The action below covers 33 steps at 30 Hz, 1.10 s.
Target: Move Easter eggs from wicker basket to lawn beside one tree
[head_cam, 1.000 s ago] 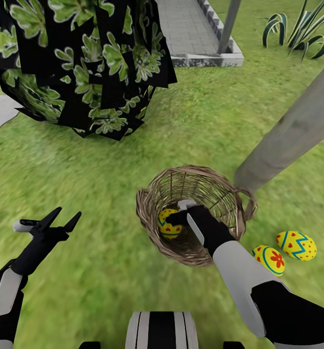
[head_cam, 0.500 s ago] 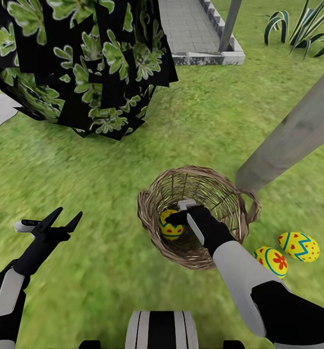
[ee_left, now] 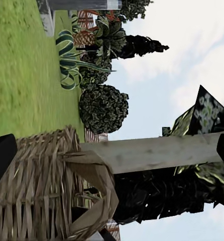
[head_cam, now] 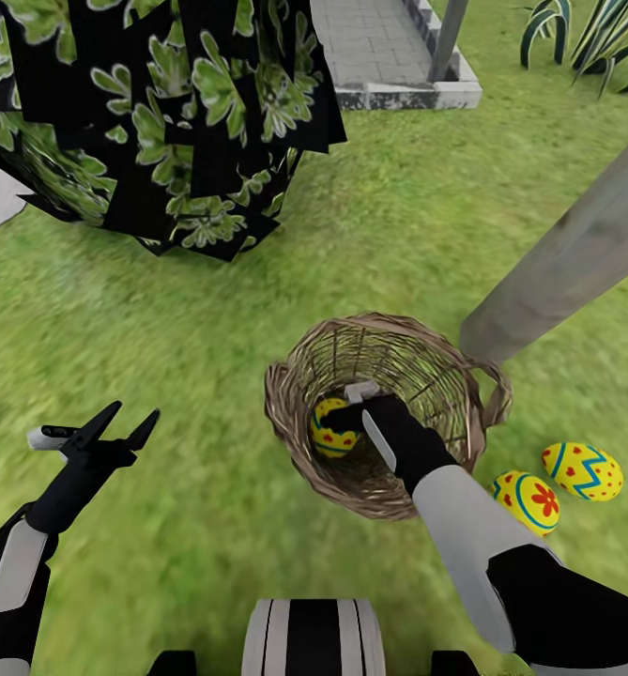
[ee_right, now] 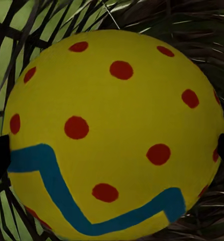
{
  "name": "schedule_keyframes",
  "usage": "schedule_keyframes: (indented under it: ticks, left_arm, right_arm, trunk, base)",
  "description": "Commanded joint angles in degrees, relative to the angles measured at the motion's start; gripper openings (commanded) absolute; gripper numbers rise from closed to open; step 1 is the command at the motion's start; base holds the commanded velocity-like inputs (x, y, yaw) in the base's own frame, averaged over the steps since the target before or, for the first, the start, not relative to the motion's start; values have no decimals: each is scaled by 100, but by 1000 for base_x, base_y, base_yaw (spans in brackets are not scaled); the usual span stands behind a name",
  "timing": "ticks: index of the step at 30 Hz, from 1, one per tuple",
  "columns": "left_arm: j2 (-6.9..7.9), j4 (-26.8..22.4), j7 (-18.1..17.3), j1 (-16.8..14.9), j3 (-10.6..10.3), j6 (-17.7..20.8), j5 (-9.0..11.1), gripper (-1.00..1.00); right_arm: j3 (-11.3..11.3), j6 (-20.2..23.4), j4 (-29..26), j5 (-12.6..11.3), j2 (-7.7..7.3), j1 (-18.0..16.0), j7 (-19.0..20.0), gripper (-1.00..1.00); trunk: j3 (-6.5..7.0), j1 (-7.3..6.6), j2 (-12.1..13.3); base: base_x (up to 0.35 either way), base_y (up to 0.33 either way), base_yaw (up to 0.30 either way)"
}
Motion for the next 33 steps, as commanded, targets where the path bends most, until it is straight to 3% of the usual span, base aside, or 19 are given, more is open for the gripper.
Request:
schedule_keyframes:
  ticks: [1,3,4,14,33]
  left_arm:
    - [1,0,-2,-2,0,36,19,100]
    - [1,0,-2,-3,0,37,19,100]
    - [1,0,-2,-3,0,39,19,100]
    - [1,0,-2,-3,0,39,21,100]
    - [1,-9,-2,-3,-44,43,28,100]
  right_arm:
    - [8,34,169,-51,0,1,-9,100]
    - [9,42,170,-51,0,1,-9,100]
    - [10,44,170,-52,0,1,-9,-100]
    - [3,47,179,-52,0,1,-9,-100]
    - [1,63,187,-60,0,1,-50,-100]
  trunk:
    - [-26,3,-2]
    - [-48,6,-3]
    - [-48,6,-3]
    - [-137,16,-9]
    - [240,-28,14]
  base:
    - [0,0,0]
    - [0,0,0]
    - [0,0,0]
    - [0,0,0]
    - [0,0,0]
